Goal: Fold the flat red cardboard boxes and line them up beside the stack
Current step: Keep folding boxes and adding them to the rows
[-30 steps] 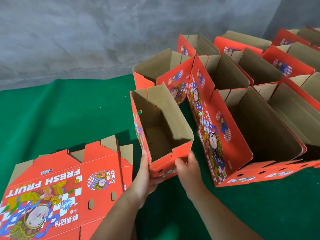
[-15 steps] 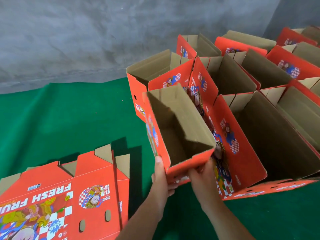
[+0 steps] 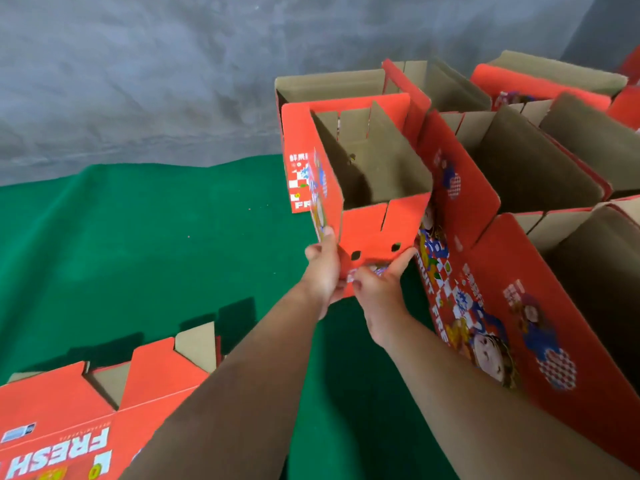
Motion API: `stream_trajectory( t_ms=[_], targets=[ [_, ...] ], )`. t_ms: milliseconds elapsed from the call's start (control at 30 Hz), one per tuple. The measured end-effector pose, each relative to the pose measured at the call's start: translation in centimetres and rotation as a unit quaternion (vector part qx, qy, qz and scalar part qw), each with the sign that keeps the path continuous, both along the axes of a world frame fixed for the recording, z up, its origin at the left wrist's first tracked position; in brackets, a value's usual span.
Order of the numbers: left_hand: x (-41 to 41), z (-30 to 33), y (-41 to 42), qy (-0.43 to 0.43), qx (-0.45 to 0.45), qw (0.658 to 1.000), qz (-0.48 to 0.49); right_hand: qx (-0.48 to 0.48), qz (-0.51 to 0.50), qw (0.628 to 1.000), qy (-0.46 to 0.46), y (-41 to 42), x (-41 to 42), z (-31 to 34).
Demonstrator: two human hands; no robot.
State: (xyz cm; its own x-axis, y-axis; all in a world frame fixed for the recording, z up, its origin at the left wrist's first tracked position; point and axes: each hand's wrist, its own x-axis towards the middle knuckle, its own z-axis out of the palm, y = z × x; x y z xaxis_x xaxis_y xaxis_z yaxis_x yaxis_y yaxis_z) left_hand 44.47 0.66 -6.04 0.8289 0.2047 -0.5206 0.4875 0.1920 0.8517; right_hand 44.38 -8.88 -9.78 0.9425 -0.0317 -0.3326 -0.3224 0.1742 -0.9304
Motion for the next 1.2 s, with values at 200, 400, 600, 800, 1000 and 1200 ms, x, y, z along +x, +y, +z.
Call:
stream_trajectory(
  t_ms=[200, 400, 600, 800, 1000, 1200],
  targets=[
    [4.7, -1.0, -1.5, -0.02, -0.03, 0.987, -0.154, -0.026, 0.045, 0.999, -0.004, 0.5, 1.9, 0.1],
    [2.7, -2.7, -0.3, -0.061, 0.08, 0.994, 0.033, -0.048, 0.099, 0.993, 0.036, 2.1, -7.0, -3.0],
    [-7.7, -5.9, -0.1, -0.077, 0.032, 0.993, 0.082, -0.004, 0.071, 0.997, 0.035, 2.5, -11.2, -2.8],
    [-15.4, -2.2, 0.7, -0.114, 0.06, 0.986, 0.105, -0.059, 0.074, 0.995, -0.008, 4.5, -12.8, 0.9],
    [-30.2, -3.1, 8.5, -0.17, 0.493, 0.852, 0.051, -0.158, 0.208, 0.965, -0.036, 7.3, -25.6, -1.1],
    [-42.6, -6.7, 12.2, 0.173, 0.588, 0.784, -0.102, -0.286, 0.257, 0.923, -0.03, 9.1, -34.2, -1.2]
  ],
)
